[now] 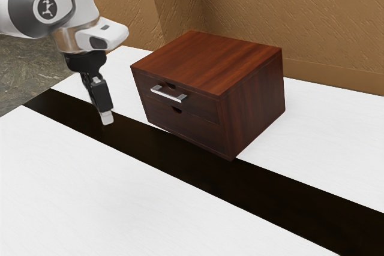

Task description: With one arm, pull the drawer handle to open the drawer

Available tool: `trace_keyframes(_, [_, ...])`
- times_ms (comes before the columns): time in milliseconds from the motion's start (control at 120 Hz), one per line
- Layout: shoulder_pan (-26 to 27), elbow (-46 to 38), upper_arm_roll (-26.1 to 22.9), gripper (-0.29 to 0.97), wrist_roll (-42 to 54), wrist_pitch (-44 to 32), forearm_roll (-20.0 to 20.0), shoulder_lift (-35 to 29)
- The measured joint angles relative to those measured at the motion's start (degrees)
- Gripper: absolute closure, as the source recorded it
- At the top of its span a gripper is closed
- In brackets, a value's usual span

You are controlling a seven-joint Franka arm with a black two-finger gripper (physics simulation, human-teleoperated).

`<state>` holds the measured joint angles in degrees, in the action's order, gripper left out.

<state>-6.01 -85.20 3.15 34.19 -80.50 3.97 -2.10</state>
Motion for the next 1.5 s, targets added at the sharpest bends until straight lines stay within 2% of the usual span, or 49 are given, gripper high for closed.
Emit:
trace_keyframes(242, [3.80, -0.65, 0.24, 0.00, 5.91, -1.64, -0.33, 0.07])
trace_keyframes(375, [6.67, -0.77, 3.55, 0.00, 13.30, -4.73, -0.31, 1.31])
trace_keyframes(575, [4.06, -0.90, 4.21, 0.00, 31.35, -13.58, -2.77, 3.94])
trace_keyframes(675, [1.53, -3.88, 4.24, 0.00, 38.97, -18.62, -3.67, 3.80])
trace_keyframes(808, [-1.68, -7.05, 5.22, 0.01, 49.97, -26.29, -9.88, 4.03])
trace_keyframes(958, [-4.48, -8.04, 5.43, 0.11, 60.25, -32.32, -12.63, 4.84])
trace_keyframes(1233, [-0.36, -8.63, 5.32, 0.27, 74.03, -38.58, -14.42, 6.64])
trace_keyframes(1500, [-1.09, -8.70, 5.14, 0.32, 82.59, -41.48, -15.64, 8.31])
